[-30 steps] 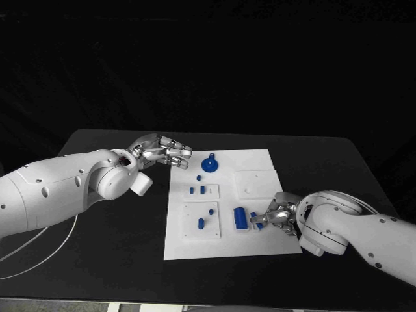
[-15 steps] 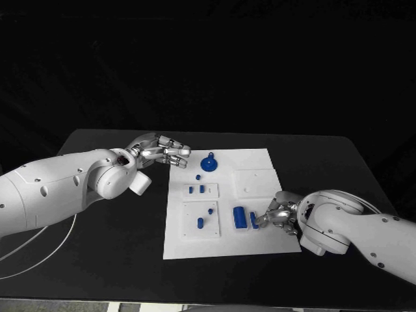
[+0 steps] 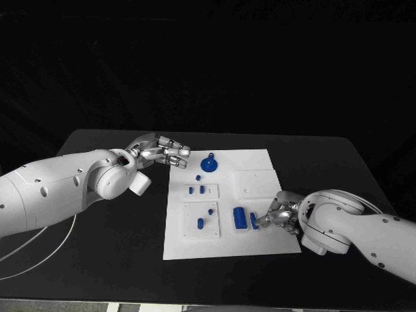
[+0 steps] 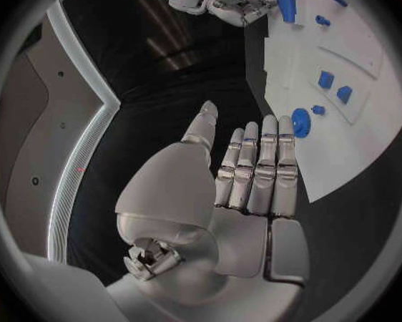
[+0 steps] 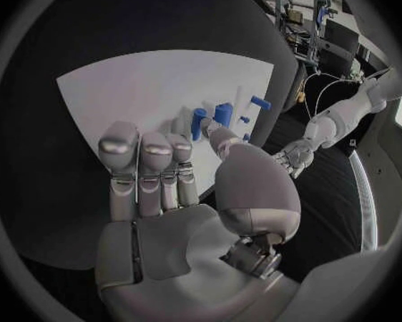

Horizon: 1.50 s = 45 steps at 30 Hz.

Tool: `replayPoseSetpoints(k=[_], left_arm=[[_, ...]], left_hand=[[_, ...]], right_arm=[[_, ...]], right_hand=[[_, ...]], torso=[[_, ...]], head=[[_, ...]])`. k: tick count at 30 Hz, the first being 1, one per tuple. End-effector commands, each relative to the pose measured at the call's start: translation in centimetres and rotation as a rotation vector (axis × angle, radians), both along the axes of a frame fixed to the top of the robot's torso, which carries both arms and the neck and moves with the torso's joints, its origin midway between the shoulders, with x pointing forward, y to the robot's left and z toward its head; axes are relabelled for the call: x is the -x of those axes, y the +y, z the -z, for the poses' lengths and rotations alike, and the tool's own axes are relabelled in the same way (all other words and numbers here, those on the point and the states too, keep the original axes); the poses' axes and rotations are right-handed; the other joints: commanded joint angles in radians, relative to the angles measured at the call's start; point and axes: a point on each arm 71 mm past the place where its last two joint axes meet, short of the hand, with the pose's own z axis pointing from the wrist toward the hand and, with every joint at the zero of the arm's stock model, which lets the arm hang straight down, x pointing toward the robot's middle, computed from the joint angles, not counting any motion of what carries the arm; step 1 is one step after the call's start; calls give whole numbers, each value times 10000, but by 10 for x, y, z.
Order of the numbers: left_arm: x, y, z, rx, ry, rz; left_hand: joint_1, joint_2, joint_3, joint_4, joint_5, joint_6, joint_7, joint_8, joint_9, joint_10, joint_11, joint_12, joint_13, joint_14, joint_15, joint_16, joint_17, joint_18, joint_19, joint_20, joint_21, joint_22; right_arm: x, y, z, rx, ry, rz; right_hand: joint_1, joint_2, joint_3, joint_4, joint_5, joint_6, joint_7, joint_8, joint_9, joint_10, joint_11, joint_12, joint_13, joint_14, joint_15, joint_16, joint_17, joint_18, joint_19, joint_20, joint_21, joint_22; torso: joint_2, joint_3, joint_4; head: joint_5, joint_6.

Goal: Assemble the parts on the task board

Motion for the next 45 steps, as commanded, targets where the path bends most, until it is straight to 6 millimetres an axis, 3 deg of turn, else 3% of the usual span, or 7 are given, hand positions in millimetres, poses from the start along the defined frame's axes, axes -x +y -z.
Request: replayPoseSetpoints(k=[1, 9, 13, 18, 31, 39, 45], left_arm=[[0, -2, -1, 121, 21, 130], [0, -1, -1, 100, 21, 88], [0, -1, 0, 94, 31, 86], [0, 0, 0, 86, 39, 77], [0, 1, 0, 58, 65, 57], [0, 1, 0, 44, 75, 54], [0, 1, 0, 40, 75, 63]], left_hand=[[18, -75, 14, 71, -21, -85, -15, -12, -2, -56, 3, -3, 6, -52, -20, -16, 3, -43, -5, 38, -28, -11], [25, -56, 17, 73, -20, -84, -16, -11, -2, -51, 1, -3, 6, -54, -20, -17, 3, -43, 0, 37, -26, -20], [25, -56, 17, 73, -20, -84, -16, -11, -2, -51, 1, -3, 6, -54, -20, -17, 3, -43, 0, 37, -26, -20], [25, -56, 17, 73, -20, -84, -16, -11, -2, -51, 1, -3, 6, -54, -20, -17, 3, -43, 0, 37, -26, -20], [26, -40, 9, 78, -26, -83, -17, -10, -2, -55, 2, -4, 5, -52, -20, -18, 3, -45, 0, 36, -25, -32], [45, -43, 7, 71, -26, -87, -17, -12, -2, -54, 1, -3, 6, -53, -20, -17, 2, -44, 0, 36, -23, -39], [45, -43, 7, 71, -26, -87, -17, -12, -2, -54, 1, -3, 6, -53, -20, -17, 2, -44, 0, 36, -23, -39]], right_arm=[[2, 3, 1, 121, 117, -491], [4, 6, -1, -104, 91, -635], [4, 6, -1, -155, 65, -656], [3, 5, -2, -209, -12, -601], [3, 3, -5, -577, 30, -728], [7, -2, -5, -637, 435, -1076], [10, -3, -4, -590, 651, -1281]], right_hand=[[218, -2, -261, 94, -161, 50, 10, 56, -26, 32, -32, 27, 3, -2, -50, 5, 2, -71, 418, -28, 17, 1017], [243, -26, -399, 439, -365, 63, 3, 58, -38, 54, -31, 63, 21, 3, -46, 25, 28, -68, 422, -25, 29, 1019], [297, -178, -426, 869, -523, 69, 13, 58, -33, 62, -25, 68, 23, 4, -45, 36, 45, -65, 424, -22, 52, 1023], [185, -104, -438, 1133, -573, 60, 14, 55, -33, 62, -21, 58, 16, 2, -45, 29, 43, -60, 425, -24, 40, 1019], [-144, -168, -202, 1327, -810, 53, 23, 60, -20, 71, -16, 66, 18, 4, -47, 30, 52, -51, 431, -24, 47, 1021], [304, -284, -334, 998, -619, 74, 20, 58, -16, 61, -21, 60, 19, 2, -50, 38, 68, -56, 422, -25, 48, 1023], [628, -66, -893, 553, -283, 80, 9, 53, -43, 55, -24, 57, 22, 3, -46, 26, 75, -65, 410, -21, 50, 1023]], torso=[[1, 2, 4], [1, 11, 2], [-1, 8, 3], [2, 13, 0], [2, 6, -3], [3, -1, -13], [2, 4, -5]], head=[[16, -25], [33, -21], [40, -18], [52, -7], [73, -1], [70, 1], [66, 2]])
